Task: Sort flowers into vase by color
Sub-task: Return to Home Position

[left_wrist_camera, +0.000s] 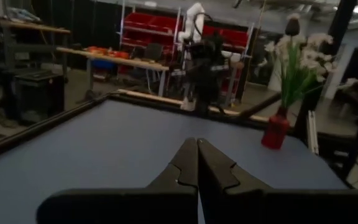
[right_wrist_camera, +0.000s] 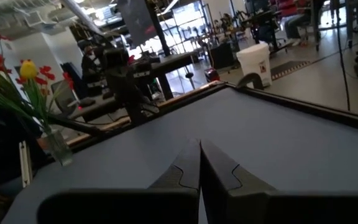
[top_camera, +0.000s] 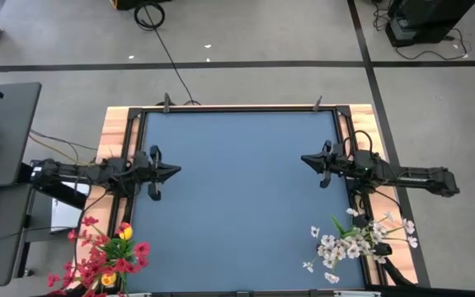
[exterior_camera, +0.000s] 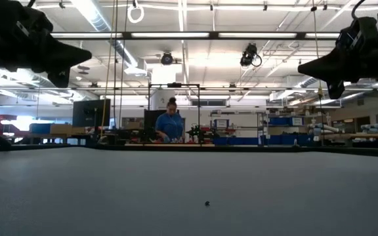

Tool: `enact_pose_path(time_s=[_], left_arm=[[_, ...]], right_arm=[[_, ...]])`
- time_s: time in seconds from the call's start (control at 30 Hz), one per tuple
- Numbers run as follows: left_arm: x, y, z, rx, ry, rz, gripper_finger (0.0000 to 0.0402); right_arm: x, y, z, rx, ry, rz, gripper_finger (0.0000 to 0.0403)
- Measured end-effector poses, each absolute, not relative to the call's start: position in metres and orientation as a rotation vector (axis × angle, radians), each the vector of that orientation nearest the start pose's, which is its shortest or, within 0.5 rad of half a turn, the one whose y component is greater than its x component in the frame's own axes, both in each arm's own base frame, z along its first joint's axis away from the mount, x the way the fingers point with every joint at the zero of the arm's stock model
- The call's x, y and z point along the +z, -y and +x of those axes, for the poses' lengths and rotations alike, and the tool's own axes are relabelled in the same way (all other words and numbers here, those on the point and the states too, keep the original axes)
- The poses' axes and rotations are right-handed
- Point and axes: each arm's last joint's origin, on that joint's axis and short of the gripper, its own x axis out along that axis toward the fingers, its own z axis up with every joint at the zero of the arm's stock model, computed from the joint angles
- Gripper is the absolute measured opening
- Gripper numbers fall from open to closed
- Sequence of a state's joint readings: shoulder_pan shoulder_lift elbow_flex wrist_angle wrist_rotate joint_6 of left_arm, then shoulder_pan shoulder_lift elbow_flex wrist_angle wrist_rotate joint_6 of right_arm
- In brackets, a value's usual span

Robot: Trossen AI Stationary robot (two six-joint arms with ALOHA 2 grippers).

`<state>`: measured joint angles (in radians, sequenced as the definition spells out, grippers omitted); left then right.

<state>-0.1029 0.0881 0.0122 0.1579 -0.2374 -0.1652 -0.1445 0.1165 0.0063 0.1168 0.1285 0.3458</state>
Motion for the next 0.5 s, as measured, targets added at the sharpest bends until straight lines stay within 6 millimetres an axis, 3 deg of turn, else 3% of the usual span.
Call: enact_pose_path(time_s=[0.5], left_arm=[[0.1728,0.0080,0.1016,0.102,0.066,-0.159,0.0002]], right_arm=[[0.1653,0.0162,0.1036,-0.175,0.004,0.242,0.0022]])
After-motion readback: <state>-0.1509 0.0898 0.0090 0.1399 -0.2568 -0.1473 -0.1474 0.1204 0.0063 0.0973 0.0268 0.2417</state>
